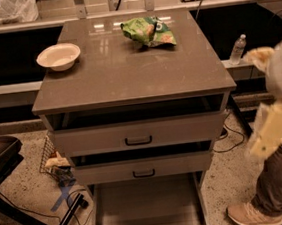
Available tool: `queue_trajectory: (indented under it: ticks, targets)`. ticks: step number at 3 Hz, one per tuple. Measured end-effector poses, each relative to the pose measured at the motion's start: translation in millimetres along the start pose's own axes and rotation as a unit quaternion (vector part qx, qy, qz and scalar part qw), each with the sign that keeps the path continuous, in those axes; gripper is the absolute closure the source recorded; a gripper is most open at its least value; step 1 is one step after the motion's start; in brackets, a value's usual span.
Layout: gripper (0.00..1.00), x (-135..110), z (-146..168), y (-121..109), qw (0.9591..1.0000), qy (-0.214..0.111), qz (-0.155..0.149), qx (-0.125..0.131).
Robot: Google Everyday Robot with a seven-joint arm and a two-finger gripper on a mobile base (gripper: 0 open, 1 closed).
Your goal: Close bottom drawer
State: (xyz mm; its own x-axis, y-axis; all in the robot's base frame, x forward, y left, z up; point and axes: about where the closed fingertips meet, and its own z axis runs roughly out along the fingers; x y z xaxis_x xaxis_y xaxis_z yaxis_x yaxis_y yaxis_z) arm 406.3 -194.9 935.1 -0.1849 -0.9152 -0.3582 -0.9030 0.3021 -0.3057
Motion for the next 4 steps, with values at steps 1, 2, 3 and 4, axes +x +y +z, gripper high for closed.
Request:
queue_trajectory:
  ticks: [1, 2, 3, 4]
  targets:
    - [0.00, 18, 57, 40, 0.9980, -0.061, 0.009, -0.014]
    - [0.00, 41, 119, 65, 0.9945, -0.100, 0.026, -0.019]
    - [0.00, 54, 164, 65, 0.9933, -0.108, 0.034, -0.022]
    - [0.00, 54, 169, 65, 0.9931, -0.108, 0.040, -0.026]
